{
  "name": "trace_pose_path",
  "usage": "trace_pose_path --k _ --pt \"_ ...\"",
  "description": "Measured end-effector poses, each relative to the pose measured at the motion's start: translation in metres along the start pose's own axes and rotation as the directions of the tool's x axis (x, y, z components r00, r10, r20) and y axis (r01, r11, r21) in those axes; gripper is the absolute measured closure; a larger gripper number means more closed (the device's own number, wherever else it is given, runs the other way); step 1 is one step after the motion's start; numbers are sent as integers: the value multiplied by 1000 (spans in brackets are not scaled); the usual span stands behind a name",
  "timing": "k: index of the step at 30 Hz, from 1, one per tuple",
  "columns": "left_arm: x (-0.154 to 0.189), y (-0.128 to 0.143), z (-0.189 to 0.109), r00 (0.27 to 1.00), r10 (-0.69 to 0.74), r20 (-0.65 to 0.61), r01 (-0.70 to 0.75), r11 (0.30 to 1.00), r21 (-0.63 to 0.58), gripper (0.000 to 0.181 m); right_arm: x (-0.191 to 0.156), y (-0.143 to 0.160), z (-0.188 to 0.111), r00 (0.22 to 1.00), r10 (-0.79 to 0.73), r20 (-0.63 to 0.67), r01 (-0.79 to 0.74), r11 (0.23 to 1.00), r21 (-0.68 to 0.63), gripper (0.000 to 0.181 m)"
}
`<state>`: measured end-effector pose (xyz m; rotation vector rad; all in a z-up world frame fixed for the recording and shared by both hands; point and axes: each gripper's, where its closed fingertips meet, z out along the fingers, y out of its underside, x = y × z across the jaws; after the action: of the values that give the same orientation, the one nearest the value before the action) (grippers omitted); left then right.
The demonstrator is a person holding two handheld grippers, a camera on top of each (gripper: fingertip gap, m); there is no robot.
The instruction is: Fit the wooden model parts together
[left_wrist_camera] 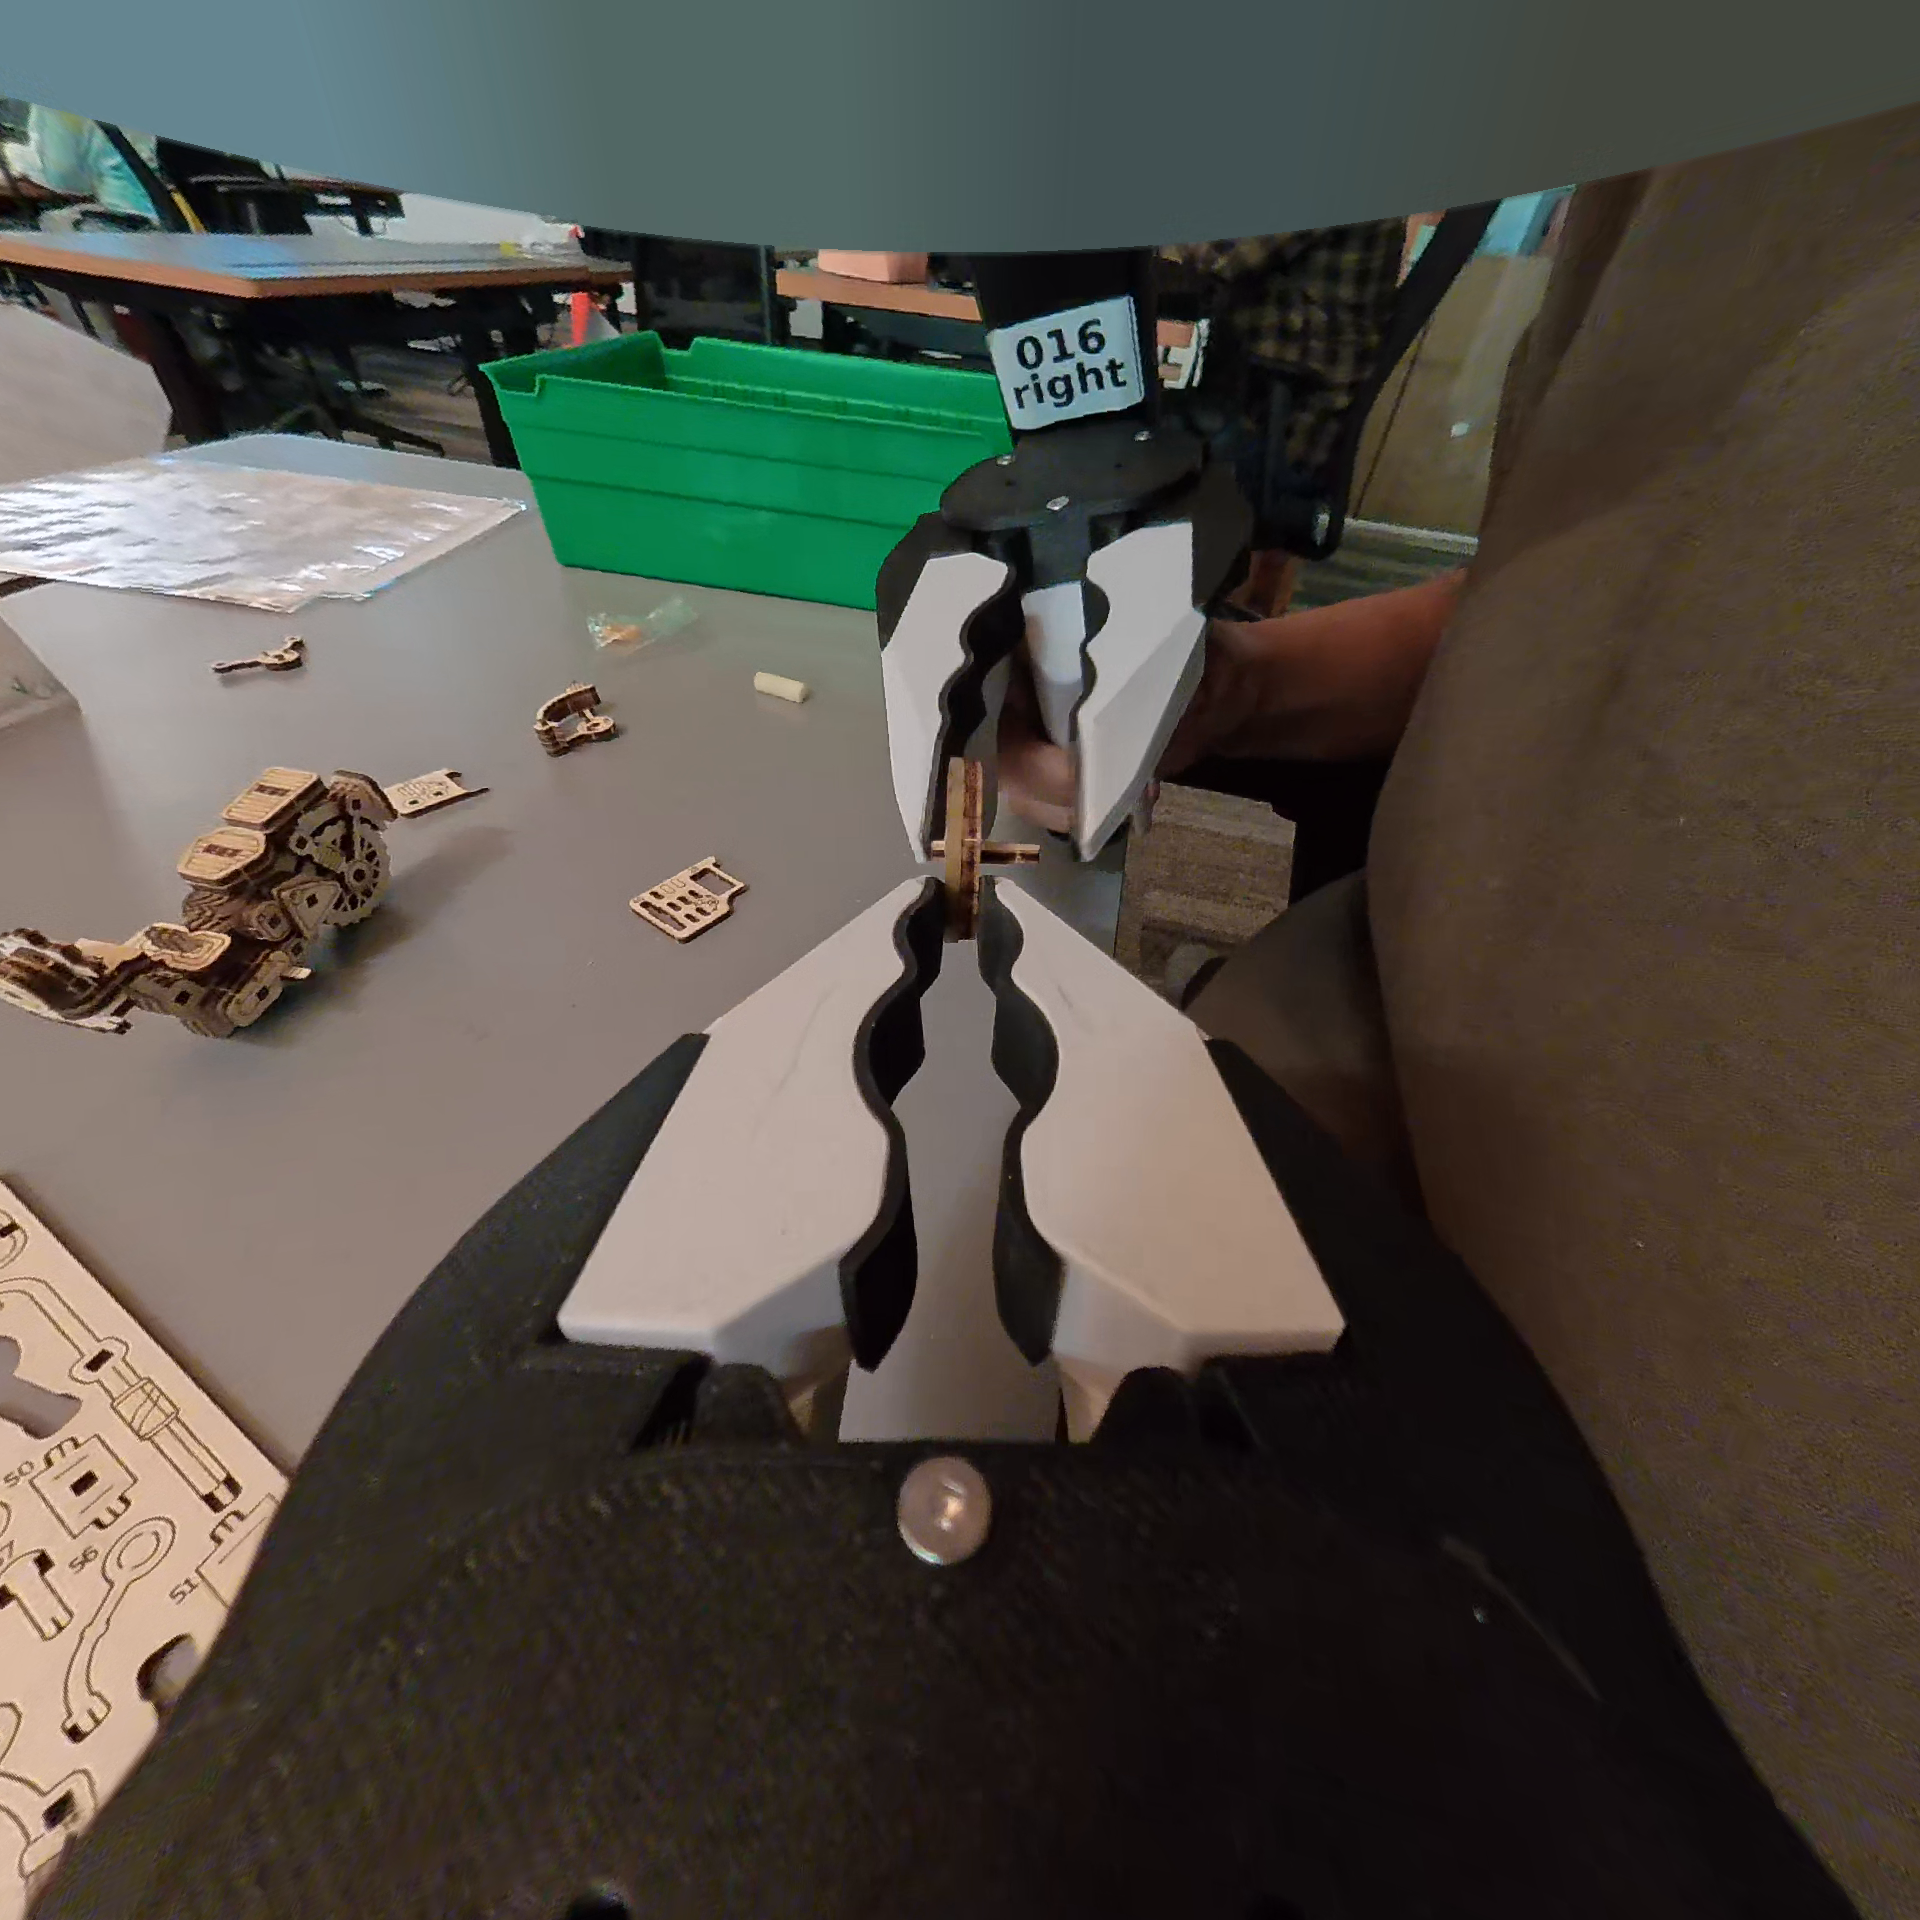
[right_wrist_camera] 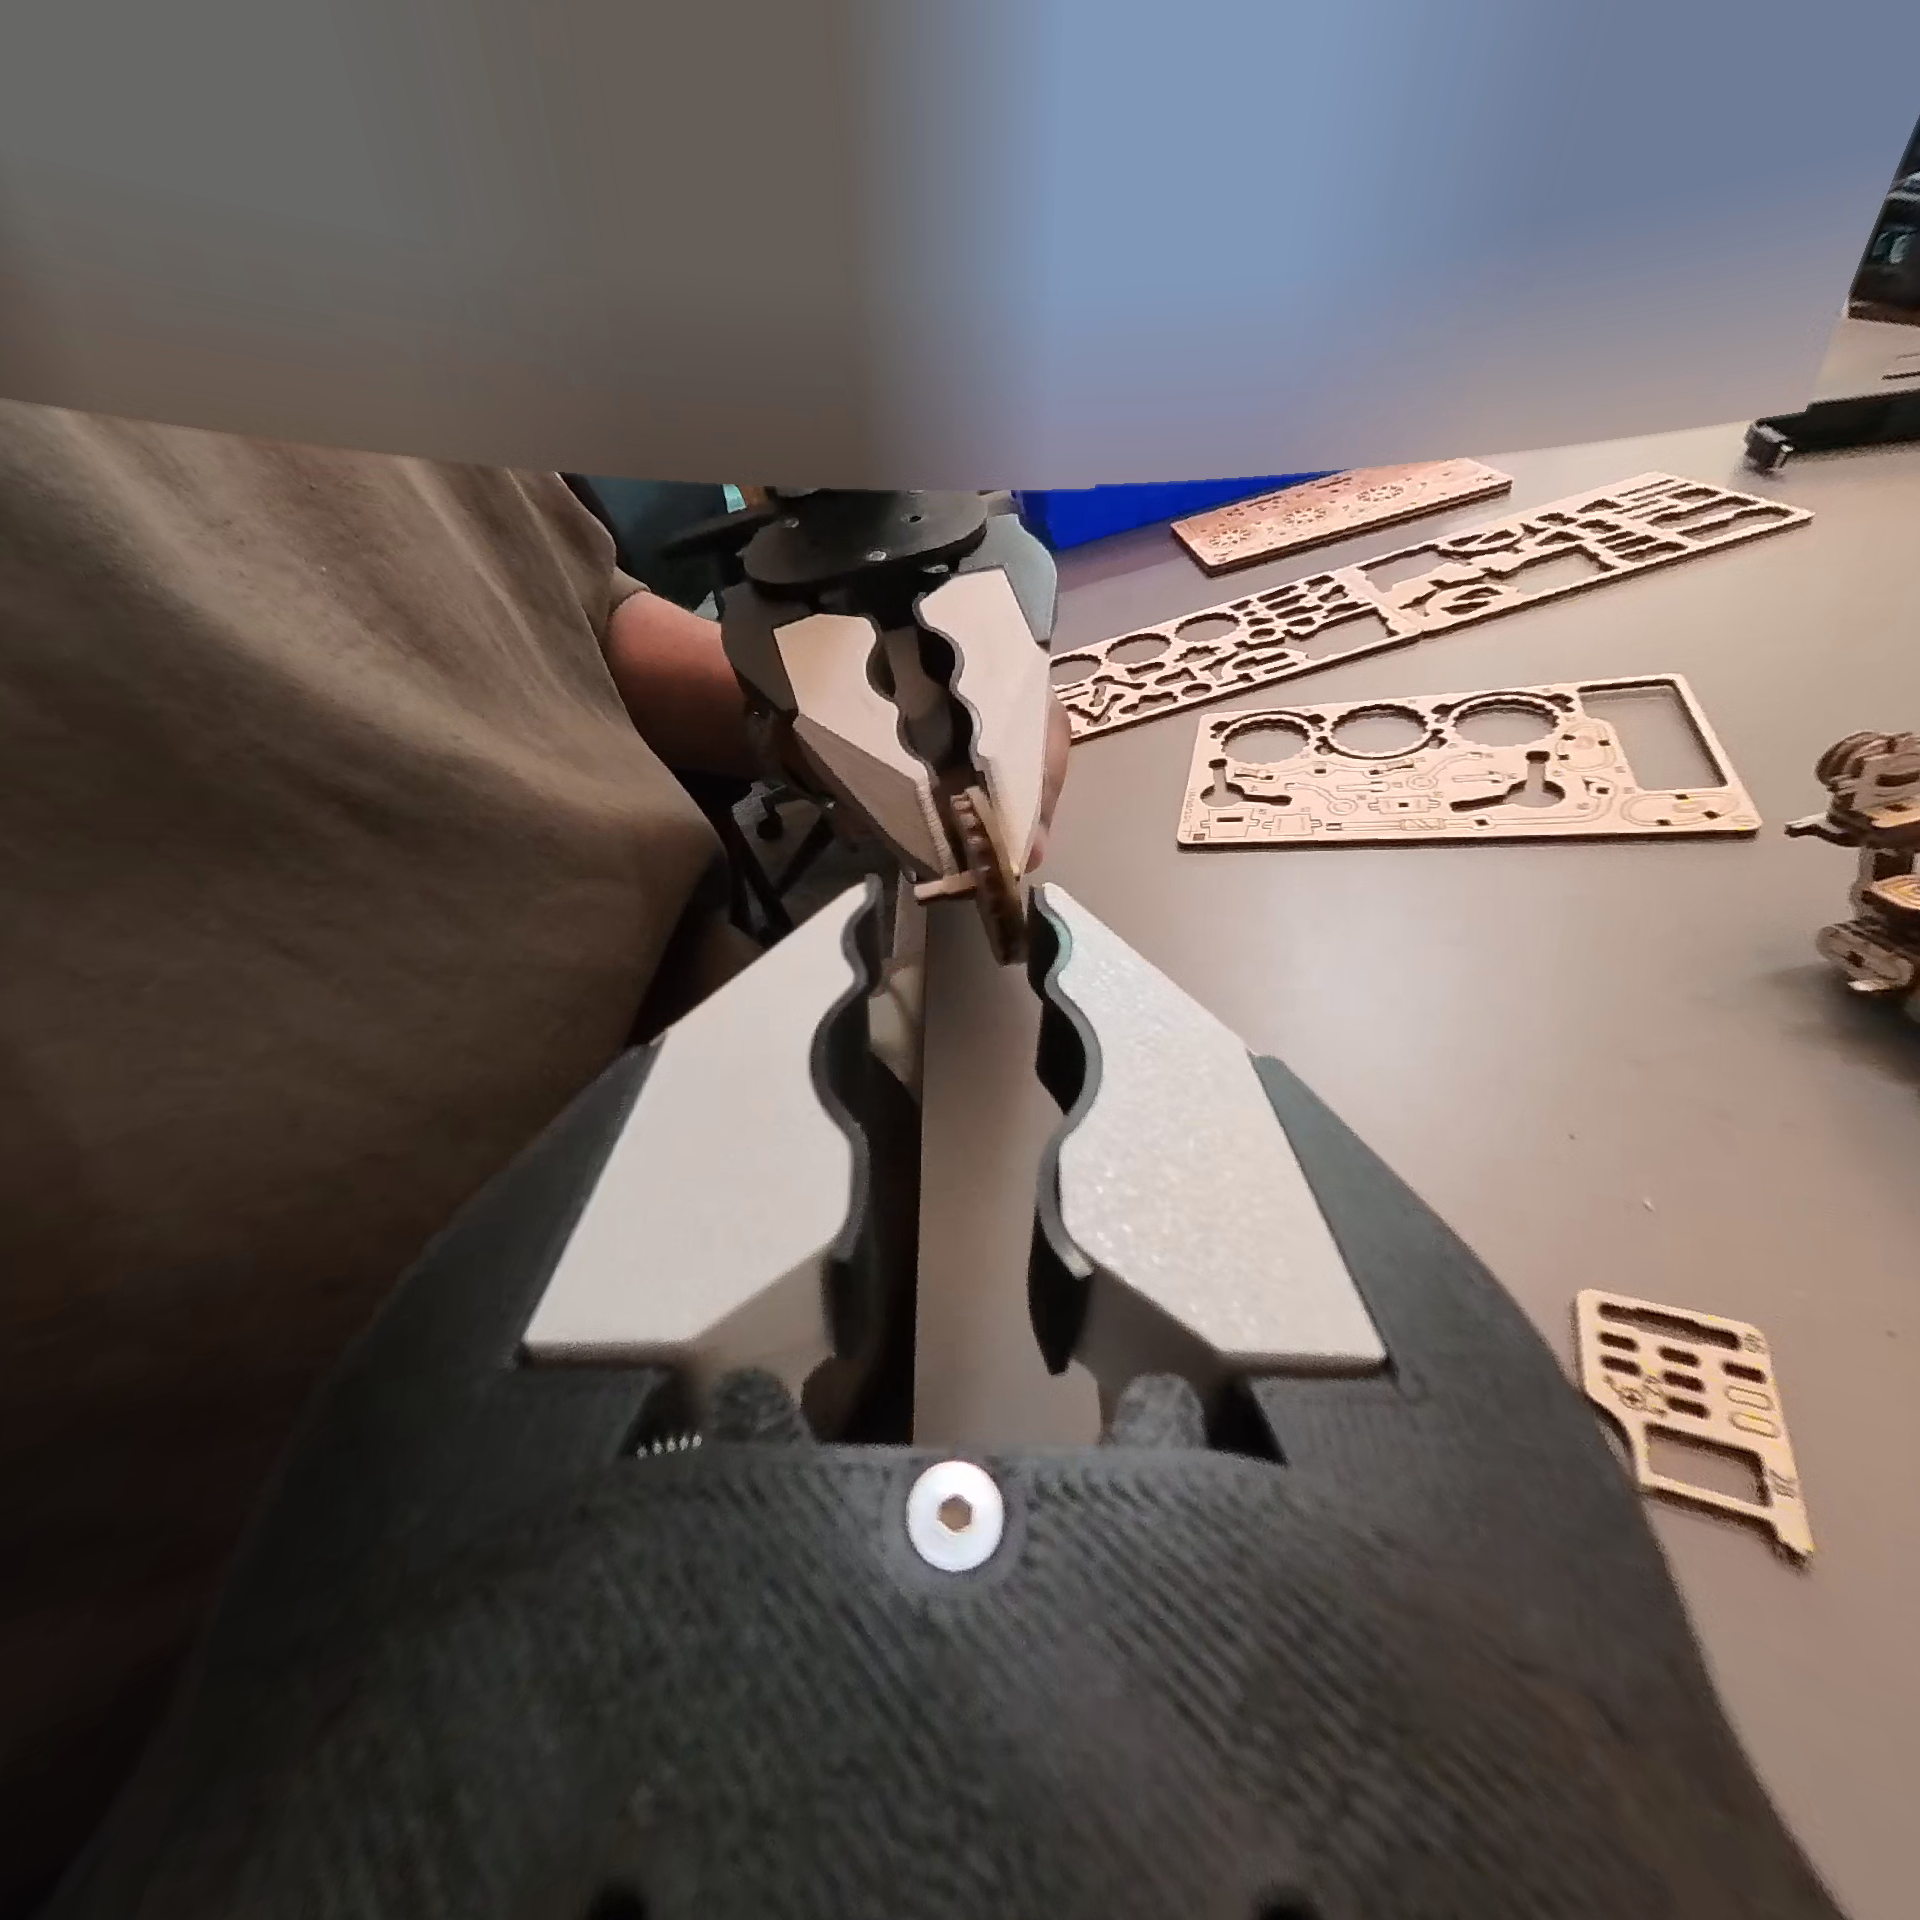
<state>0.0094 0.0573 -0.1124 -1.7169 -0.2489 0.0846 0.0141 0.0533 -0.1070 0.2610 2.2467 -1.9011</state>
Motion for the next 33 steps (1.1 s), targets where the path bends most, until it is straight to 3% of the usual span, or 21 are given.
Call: trace_pose_path --k 13,16,17,21,24,28,33 --pt "5 2 5 998 -68 -7 68 998 2 177 1 2 -2 999 -43 -26 43 999 -24 165" --pt "5 6 5 1000 -21 9 22 999 -28 177 2 6 -2 998 -49 -30 48 998 -42 167" --pt "9 7 7 1000 -15 1 15 999 -36 177 3 5 -3 998 -57 -36 56 998 -41 176" --pt "7 -1 7 1000 -19 22 20 1000 -5 177 3 -1 -5 999 -43 -29 43 999 -2 175" --pt "3 -2 6 999 -12 31 12 1000 -2 177 6 -2 -4 998 -34 -44 34 999 2 173" --pt "4 -2 4 999 -50 -4 50 999 7 178 7 4 1 999 -10 -42 9 1000 -19 144" --pt "5 -2 4 984 -165 -68 166 986 13 178 4 -5 -3 1000 8 -16 -7 999 37 145"
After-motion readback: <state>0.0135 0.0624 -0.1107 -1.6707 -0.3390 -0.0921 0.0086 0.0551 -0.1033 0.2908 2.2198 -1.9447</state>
